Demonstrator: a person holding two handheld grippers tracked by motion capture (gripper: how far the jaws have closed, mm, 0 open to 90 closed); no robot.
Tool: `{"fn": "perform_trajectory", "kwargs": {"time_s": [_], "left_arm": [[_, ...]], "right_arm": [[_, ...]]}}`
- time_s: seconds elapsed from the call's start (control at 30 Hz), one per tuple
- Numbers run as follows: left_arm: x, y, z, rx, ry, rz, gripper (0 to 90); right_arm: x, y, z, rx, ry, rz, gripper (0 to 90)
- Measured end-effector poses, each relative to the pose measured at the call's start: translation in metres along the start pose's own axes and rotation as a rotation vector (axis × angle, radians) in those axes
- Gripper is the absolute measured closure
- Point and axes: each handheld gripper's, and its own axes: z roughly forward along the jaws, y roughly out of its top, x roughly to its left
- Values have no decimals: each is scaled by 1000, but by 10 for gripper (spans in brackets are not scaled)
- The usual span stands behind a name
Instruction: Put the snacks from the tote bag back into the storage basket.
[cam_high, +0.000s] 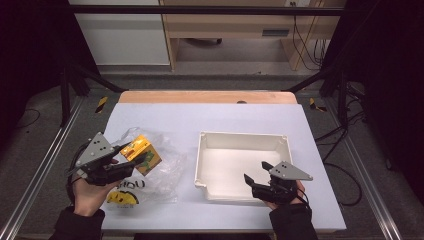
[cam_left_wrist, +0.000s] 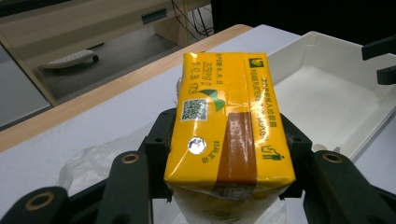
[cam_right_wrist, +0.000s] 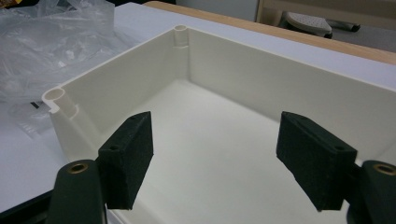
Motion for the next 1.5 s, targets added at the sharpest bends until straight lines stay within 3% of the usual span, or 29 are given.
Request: {"fn": "perform_trajectory", "kwargs": {"time_s": [0.43, 0.87, 1.5], "left_arm": [[-14, 20, 13, -20, -53, 34, 506], [-34, 37, 36, -18, -108, 73, 506], [-62, 57, 67, -19, -193, 134, 506]], "right_arm": [[-6, -2, -5, -3, 1, 9, 248], [-10, -4, -8, 23, -15, 21, 202], [-16, -7, -18, 16, -39, 34, 177]]}}
